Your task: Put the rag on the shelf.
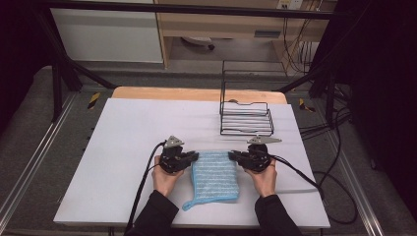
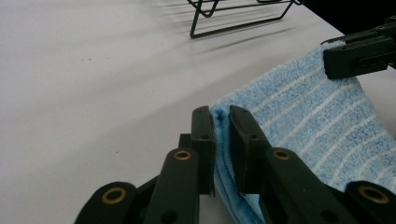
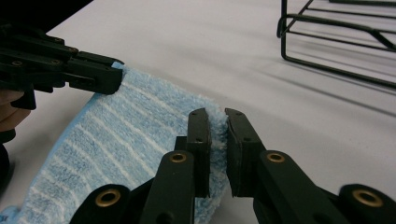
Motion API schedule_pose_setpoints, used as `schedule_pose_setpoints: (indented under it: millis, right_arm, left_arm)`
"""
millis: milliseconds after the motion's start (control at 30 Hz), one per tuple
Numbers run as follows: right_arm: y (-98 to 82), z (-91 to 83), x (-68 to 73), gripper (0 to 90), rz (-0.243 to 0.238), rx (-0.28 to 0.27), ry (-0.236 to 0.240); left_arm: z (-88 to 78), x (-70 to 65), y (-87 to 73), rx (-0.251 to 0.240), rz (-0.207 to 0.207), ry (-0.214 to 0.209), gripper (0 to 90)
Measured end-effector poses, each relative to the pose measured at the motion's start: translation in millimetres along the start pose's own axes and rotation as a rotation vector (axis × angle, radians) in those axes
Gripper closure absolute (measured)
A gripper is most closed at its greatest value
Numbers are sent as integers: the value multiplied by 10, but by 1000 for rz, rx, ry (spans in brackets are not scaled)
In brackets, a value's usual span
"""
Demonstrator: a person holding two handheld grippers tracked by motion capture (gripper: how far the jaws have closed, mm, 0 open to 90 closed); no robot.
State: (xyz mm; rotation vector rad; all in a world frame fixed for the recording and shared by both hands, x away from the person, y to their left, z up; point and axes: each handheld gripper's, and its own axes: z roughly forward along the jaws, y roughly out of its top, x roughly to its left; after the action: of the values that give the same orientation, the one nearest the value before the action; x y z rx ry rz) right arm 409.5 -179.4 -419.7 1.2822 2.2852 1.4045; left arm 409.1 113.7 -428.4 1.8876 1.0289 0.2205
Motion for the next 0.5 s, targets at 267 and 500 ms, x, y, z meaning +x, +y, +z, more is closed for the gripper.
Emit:
schedule_pose_setpoints:
  millis: [267,500]
  right_arm:
    - [45,-69,62,817,-15,-36,-3]
    - [84,-167,95,818,-31,-80,-10]
  left_arm:
    - [-121,-55,30,-39,3,-11,803]
    - [-217,-136,84,-81,28,-11,803]
